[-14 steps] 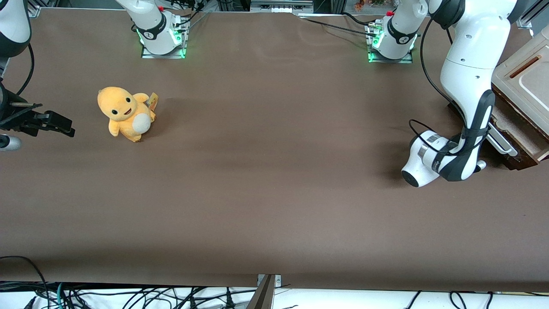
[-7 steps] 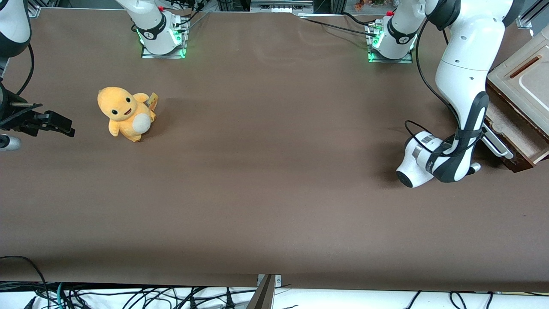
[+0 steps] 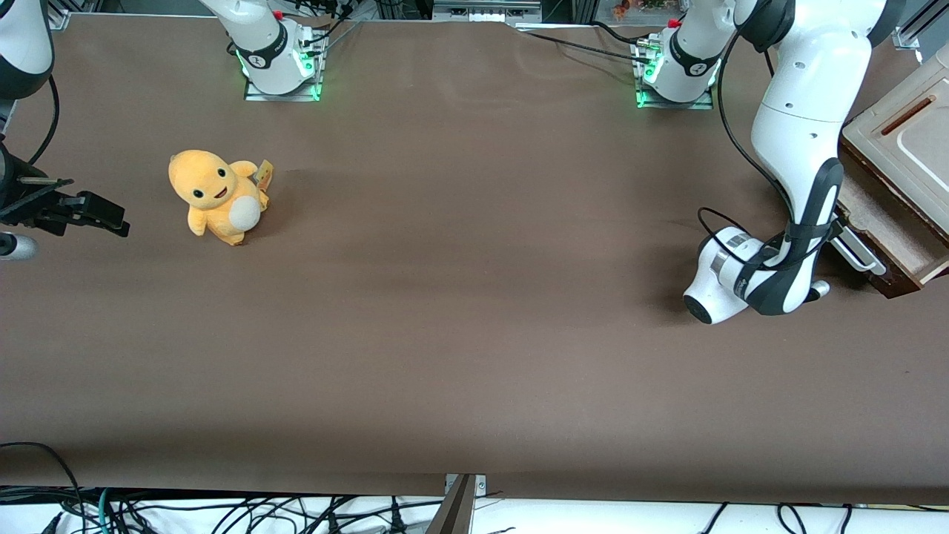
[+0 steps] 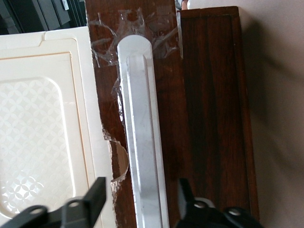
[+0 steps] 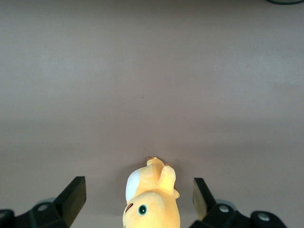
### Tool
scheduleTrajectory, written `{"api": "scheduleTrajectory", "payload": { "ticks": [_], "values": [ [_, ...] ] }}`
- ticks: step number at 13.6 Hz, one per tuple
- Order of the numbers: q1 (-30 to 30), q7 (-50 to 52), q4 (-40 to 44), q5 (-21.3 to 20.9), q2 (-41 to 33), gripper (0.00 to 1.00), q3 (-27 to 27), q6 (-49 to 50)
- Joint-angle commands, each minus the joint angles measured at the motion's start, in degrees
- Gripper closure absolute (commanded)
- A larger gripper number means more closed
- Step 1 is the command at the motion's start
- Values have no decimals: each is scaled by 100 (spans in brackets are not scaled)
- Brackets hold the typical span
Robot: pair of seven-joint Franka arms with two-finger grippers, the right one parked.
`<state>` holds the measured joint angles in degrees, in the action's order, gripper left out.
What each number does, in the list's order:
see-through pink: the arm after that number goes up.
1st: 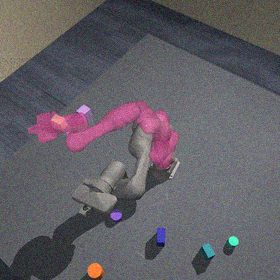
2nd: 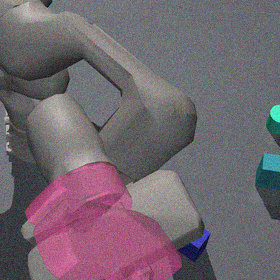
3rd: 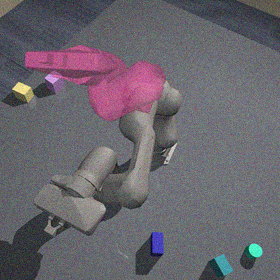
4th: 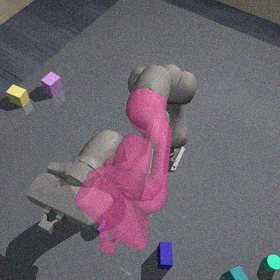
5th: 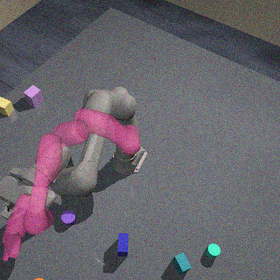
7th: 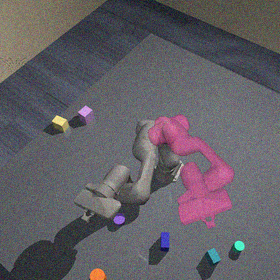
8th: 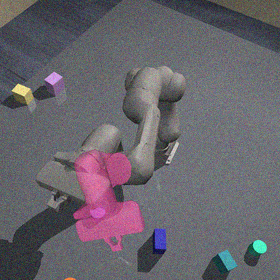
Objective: Open lower drawer with left arm only
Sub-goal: 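Open the left gripper, release the handle and back away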
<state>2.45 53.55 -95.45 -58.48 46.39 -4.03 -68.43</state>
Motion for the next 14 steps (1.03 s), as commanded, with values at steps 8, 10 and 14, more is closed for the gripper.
{"api": "scheduleTrajectory", "payload": {
  "ticks": [8, 10, 14],
  "values": [
    [133, -888, 211, 1074, -920, 0, -308, 145],
    [107, -1091, 220, 1521, -1271, 0, -476, 145],
    [124, -2468, 974, 2638, -1773, 0, -599, 206]
  ]
}}
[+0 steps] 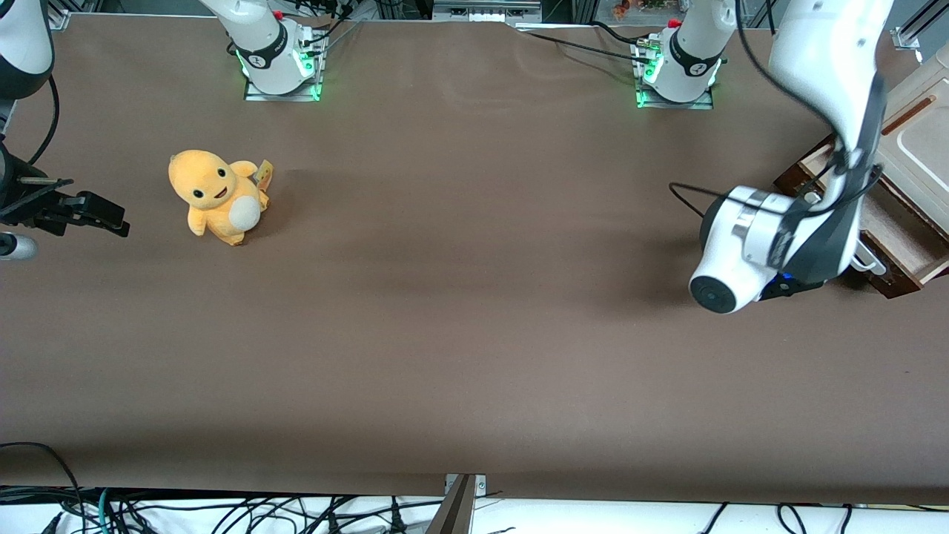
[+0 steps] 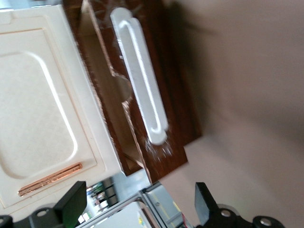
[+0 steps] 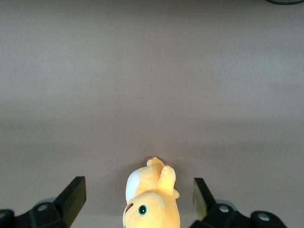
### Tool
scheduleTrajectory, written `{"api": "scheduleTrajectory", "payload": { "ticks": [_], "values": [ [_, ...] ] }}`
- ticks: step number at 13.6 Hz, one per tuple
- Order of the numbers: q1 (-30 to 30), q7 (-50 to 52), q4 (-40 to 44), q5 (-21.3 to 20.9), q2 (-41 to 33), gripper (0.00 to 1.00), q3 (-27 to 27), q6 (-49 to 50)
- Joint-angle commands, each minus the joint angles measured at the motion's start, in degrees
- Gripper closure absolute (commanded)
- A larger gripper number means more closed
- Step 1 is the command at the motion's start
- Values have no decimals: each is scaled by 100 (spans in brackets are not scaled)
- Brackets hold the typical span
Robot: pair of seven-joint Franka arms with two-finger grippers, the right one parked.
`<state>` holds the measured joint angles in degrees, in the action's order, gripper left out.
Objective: Open lower drawer with left arm only
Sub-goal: 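Open the left gripper, release the handle and back away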
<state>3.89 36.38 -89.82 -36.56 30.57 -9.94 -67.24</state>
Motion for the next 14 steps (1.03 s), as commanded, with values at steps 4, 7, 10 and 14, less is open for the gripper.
{"api": "scheduleTrajectory", "payload": {
  "ticks": [4, 7, 10, 14],
  "values": [
    [-117, -1651, 1106, 1650, -454, 0, 1, 141],
    [-125, -1880, 1160, 2265, -875, 0, -17, 141],
    [-196, -2537, 1151, 2802, -1385, 0, 45, 89],
    [-310, -2847, 950, 3750, -2079, 0, 299, -445]
  ]
}}
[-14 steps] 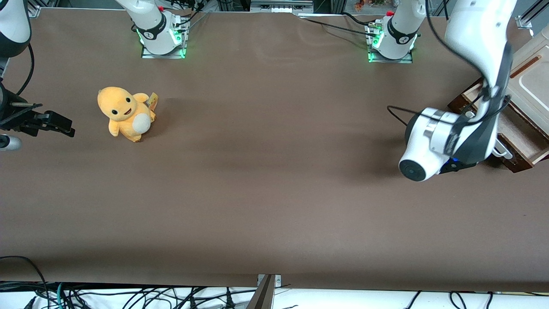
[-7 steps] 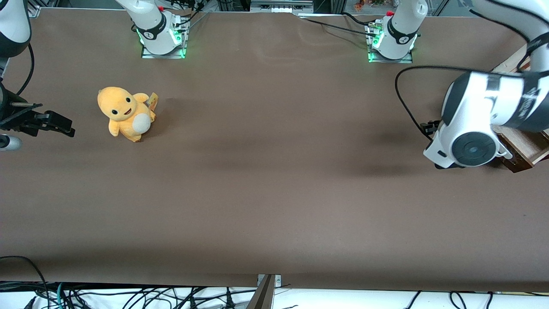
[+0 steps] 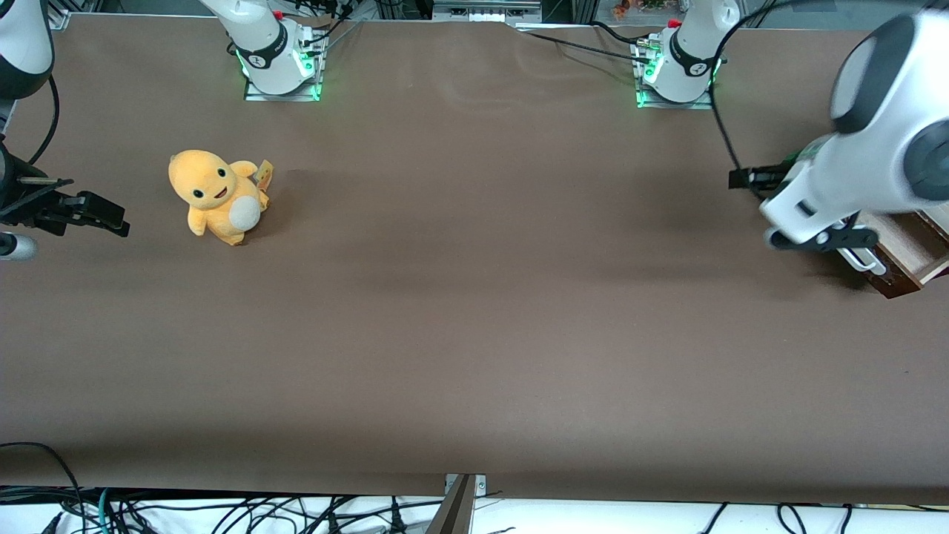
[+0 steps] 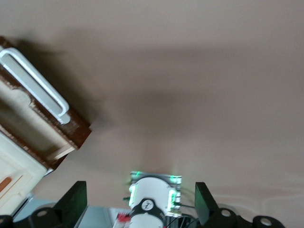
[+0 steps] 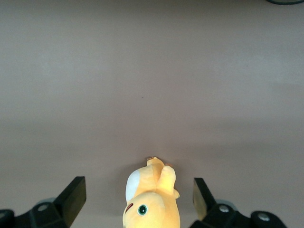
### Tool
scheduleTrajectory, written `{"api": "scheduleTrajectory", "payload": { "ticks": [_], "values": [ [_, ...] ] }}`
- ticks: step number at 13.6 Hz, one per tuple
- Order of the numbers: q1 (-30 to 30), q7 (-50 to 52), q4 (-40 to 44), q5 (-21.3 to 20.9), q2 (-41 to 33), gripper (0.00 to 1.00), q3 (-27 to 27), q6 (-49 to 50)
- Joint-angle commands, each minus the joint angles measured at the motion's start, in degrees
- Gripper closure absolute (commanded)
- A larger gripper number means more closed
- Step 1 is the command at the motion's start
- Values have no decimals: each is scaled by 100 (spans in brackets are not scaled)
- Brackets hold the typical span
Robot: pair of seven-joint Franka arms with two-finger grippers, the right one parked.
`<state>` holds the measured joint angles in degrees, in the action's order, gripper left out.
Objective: Open lower drawer with left arm only
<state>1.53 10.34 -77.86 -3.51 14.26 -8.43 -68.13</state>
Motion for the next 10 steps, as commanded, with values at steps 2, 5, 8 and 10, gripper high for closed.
{"api": "scheduleTrajectory", "payload": {
  "ticks": [2, 5, 8, 10],
  "values": [
    [-74, -558, -789, 834, -835, 0, 411, -962],
    [14, -1183, -2019, 808, -1547, 0, 657, -2035],
    [241, -1114, -2251, 590, -1760, 0, 693, -2196],
    [242, -1061, -2269, 474, -1795, 0, 702, -2196]
  ]
}}
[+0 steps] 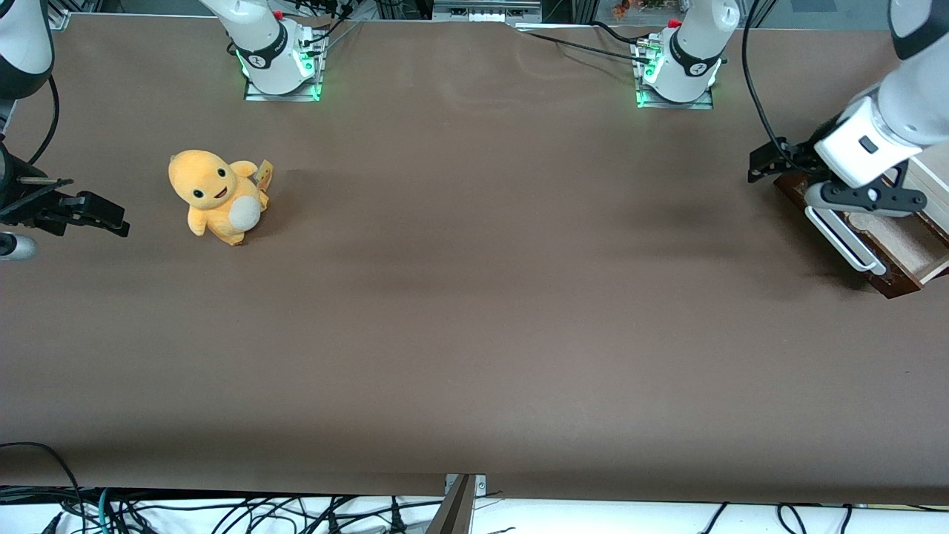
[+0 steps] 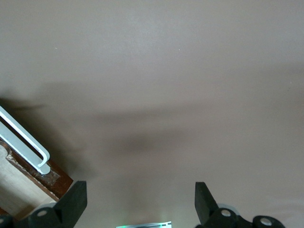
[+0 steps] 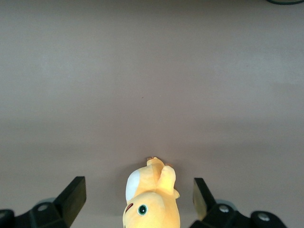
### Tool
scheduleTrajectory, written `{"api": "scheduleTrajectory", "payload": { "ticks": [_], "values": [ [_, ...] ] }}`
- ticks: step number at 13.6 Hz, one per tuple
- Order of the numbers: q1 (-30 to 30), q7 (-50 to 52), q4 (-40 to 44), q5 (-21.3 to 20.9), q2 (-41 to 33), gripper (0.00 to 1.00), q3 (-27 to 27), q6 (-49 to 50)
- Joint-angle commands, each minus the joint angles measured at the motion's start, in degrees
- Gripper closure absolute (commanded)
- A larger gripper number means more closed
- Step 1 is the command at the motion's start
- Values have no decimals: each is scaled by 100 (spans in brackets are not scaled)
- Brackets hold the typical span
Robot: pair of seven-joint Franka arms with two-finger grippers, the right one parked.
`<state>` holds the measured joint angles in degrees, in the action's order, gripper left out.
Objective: Open lower drawer with left arm only
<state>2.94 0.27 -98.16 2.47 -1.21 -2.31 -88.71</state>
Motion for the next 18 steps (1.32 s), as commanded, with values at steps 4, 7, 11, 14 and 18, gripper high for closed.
{"api": "scheduleTrajectory", "payload": {
  "ticks": [4, 7, 11, 14, 18],
  "values": [
    [93, 174, -239, -89, -257, 0, 90, -138],
    [67, 403, -230, -98, -257, 0, 90, -129],
    [58, 395, -212, -98, -249, 0, 90, -129],
    [58, 368, -204, -159, -249, 0, 81, -147],
    [5, 394, -292, -160, -257, 0, 72, -578]
  ]
}}
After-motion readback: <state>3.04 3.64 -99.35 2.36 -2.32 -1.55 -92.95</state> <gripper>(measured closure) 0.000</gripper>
